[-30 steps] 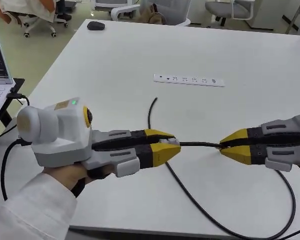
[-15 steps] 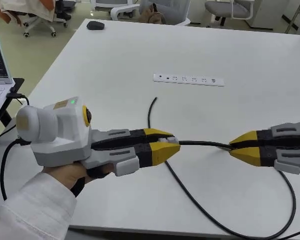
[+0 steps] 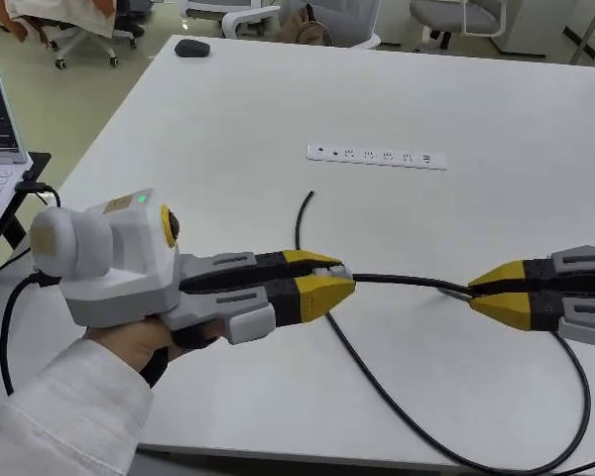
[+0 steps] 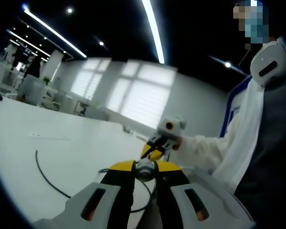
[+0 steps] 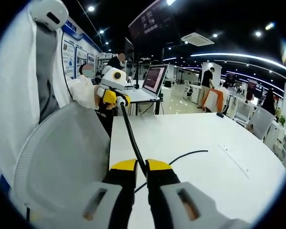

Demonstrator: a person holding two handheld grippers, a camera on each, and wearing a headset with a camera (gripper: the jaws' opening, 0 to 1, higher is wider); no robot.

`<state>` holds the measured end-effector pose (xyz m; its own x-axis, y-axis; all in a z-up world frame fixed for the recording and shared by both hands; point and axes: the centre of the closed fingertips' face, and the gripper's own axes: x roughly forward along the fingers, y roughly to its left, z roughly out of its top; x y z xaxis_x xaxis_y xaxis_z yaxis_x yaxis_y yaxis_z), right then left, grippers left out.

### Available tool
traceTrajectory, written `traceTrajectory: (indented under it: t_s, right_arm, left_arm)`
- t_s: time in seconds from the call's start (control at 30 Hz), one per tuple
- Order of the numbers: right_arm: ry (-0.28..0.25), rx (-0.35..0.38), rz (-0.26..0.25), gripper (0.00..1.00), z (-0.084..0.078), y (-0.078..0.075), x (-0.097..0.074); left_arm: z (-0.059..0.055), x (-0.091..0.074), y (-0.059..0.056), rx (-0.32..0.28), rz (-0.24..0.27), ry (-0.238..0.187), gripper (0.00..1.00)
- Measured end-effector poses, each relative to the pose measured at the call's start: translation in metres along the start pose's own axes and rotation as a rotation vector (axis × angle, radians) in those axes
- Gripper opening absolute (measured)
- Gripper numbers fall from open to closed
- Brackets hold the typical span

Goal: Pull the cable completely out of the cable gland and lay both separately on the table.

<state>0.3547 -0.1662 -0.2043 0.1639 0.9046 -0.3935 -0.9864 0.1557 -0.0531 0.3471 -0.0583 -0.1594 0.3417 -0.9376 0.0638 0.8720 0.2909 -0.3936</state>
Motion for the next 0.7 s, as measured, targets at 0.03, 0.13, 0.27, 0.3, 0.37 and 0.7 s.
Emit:
traceTrajectory:
  t_s: [0.03, 0.13, 0.27, 0.3, 0.37, 0.7]
  right_arm:
    - [-0.001, 0.002, -0.002, 0.05, 0.000, -0.001, -0.001]
    - [-0.012, 0.008, -0.012, 0.05, 0.000, -0.003, -0.002]
    - [-0.039, 0.031, -0.038, 0.05, 0.000, -0.010, -0.002]
    - [-0.037, 0.035, -0.048, 0.05, -0.002, -0.012, -0.001]
    - [-0.024, 0.038, -0.067, 0.05, -0.005, -0.017, 0.003]
    - [0.001, 0.097, -0.100, 0.06, -0.026, -0.033, 0.046]
  left_arm:
    - [0.001, 0.000, 0.001, -0.001, 0.007, -0.004, 0.17]
    - [0.001, -0.001, 0.004, 0.001, 0.018, -0.004, 0.17]
    - [0.002, -0.002, 0.006, 0.004, 0.033, -0.008, 0.17]
    - [0.002, -0.002, 0.007, 0.007, 0.038, -0.010, 0.17]
    - [0.004, -0.003, 0.009, 0.011, 0.055, -0.020, 0.17]
    - [0.020, -0.017, 0.029, 0.001, 0.155, -0.101, 0.17]
